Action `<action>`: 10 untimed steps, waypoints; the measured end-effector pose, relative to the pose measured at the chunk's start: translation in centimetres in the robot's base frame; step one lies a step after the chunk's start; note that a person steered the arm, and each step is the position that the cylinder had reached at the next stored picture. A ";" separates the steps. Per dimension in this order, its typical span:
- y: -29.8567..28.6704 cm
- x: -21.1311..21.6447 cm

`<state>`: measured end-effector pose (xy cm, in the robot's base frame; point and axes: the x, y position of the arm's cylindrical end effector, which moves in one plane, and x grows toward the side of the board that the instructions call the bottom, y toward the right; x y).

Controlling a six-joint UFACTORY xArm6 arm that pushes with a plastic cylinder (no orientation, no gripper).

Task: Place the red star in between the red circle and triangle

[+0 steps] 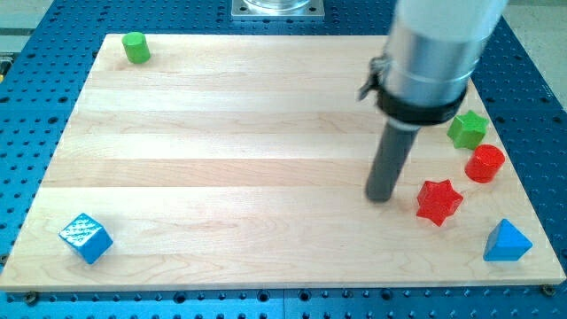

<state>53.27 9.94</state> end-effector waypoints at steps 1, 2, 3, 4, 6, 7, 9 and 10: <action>-1.0 4.4; 4.3 3.8; 8.7 1.9; 7.7 2.0; 3.0 1.1; 7.1 -1.2; 11.1 -1.5; 11.1 -1.5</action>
<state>51.81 21.02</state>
